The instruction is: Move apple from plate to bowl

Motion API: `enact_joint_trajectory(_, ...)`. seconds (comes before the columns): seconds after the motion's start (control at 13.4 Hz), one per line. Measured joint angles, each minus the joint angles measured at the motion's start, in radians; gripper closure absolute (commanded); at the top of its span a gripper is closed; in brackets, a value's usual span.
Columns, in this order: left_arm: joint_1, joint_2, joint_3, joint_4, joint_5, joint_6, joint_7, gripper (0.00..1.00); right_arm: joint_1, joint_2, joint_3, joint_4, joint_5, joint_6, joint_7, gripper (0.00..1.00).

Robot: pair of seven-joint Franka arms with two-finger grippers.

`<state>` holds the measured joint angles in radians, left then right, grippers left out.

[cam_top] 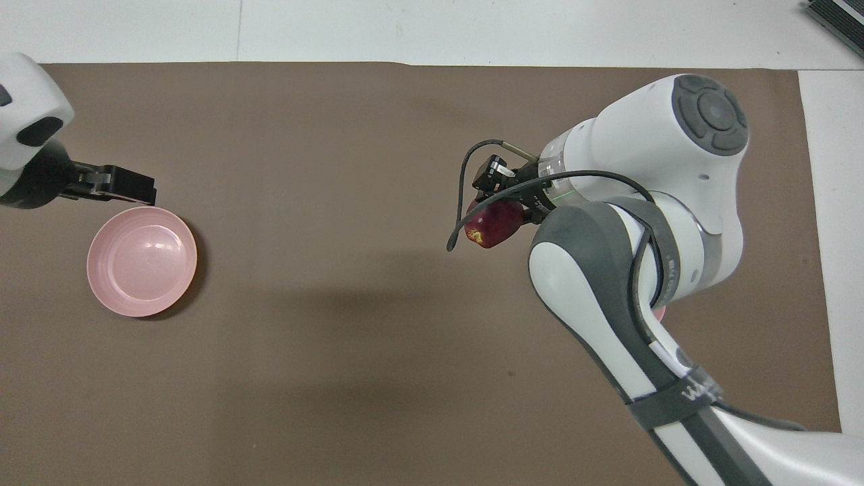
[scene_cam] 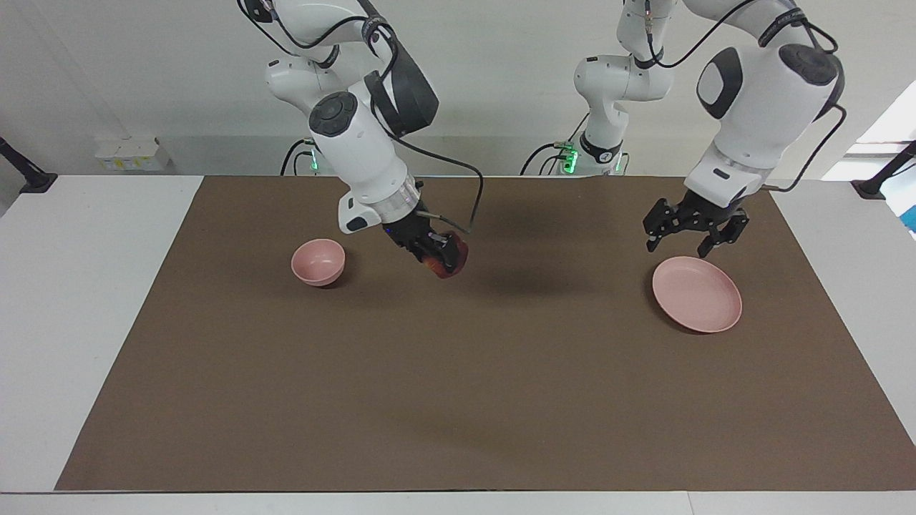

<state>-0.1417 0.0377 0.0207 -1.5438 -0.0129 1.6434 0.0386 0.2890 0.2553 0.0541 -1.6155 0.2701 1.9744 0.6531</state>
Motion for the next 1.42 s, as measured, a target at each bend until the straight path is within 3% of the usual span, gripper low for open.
enact_joint_trajectory(0.22,0.005,-0.005,0.030,0.068,0.012,-0.114,0.052,0.00,-0.053,-0.002,-0.001,0.001,-0.118,-0.052,-0.192,0.98)
enact_joint_trajectory(0.6,0.008,-0.050,0.049,0.075,0.012,-0.155,0.074,0.00,-0.142,-0.023,-0.002,-0.048,-0.299,-0.074,-0.487,0.99)
enact_joint_trajectory(0.75,0.025,-0.052,0.051,0.074,0.012,-0.158,0.075,0.00,-0.184,-0.057,-0.003,-0.132,-0.314,-0.016,-0.575,0.99)
enact_joint_trajectory(0.97,0.036,-0.052,0.049,0.072,0.012,-0.159,0.076,0.00,-0.227,-0.151,-0.003,-0.350,-0.316,0.146,-0.654,0.99)
enact_joint_trajectory(1.2,0.037,-0.052,0.047,0.072,0.012,-0.159,0.076,0.00,-0.241,-0.242,-0.002,-0.522,-0.316,0.218,-0.663,0.99)
enact_joint_trajectory(1.42,0.037,-0.052,0.047,0.072,0.012,-0.159,0.076,0.00,-0.243,-0.273,-0.002,-0.668,-0.316,0.364,-0.663,0.99)
